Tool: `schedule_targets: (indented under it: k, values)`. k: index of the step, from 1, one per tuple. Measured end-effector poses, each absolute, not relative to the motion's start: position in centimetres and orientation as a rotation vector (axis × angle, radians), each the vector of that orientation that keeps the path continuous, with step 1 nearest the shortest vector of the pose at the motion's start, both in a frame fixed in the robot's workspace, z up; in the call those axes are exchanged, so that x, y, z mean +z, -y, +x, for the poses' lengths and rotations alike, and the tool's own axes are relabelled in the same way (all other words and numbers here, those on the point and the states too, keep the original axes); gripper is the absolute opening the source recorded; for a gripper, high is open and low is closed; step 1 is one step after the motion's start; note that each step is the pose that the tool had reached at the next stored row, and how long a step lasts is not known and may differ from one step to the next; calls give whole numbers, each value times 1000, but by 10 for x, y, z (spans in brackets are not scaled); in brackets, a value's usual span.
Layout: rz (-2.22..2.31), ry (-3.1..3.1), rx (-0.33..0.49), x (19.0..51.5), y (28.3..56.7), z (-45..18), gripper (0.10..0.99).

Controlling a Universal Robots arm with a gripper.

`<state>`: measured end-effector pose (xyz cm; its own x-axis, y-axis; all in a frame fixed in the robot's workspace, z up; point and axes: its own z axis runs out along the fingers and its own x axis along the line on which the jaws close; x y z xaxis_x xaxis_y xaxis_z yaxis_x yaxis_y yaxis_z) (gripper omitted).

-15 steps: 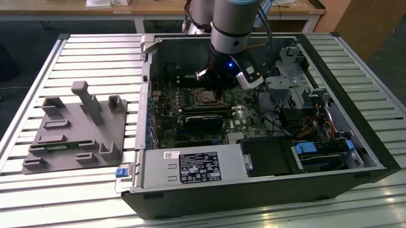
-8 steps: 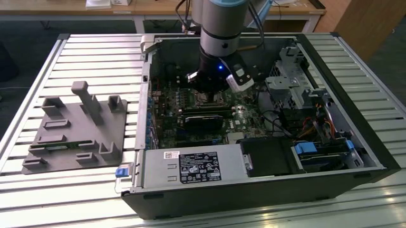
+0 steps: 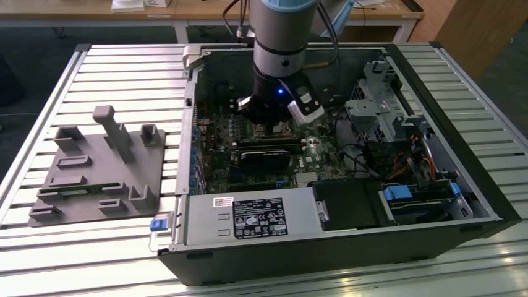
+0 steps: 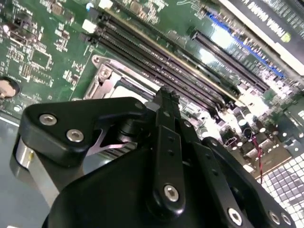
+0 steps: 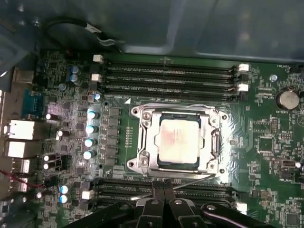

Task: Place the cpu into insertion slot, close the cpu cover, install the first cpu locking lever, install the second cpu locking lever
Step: 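Install the second cpu locking lever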

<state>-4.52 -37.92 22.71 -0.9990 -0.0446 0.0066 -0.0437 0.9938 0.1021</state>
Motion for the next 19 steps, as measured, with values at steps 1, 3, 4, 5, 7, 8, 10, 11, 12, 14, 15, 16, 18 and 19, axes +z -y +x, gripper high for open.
schedule_targets:
  k: [1,3,4,5,7,8,10,11,12,14,15,16,18,19]
  values:
    - [69,3128,-160,227,380,-46,106]
    - [69,3128,-162,227,381,-50,106]
    - [69,3128,-163,227,381,-52,106]
    - [69,3128,-163,226,381,-55,106]
    - [69,3128,-164,226,381,-58,106]
    - [69,3128,-164,225,381,-58,106]
    - [68,3128,-167,224,381,-59,106]
    - [67,3127,-171,223,381,-59,106]
    - [67,3127,-174,222,381,-59,106]
    - [66,3127,-180,221,382,-60,106]
    - [65,3127,-187,221,383,-60,106]
    - [65,3127,-195,221,384,-61,106]
    - [63,3126,-212,221,385,-62,106]
    - [62,3125,-222,221,386,-62,106]
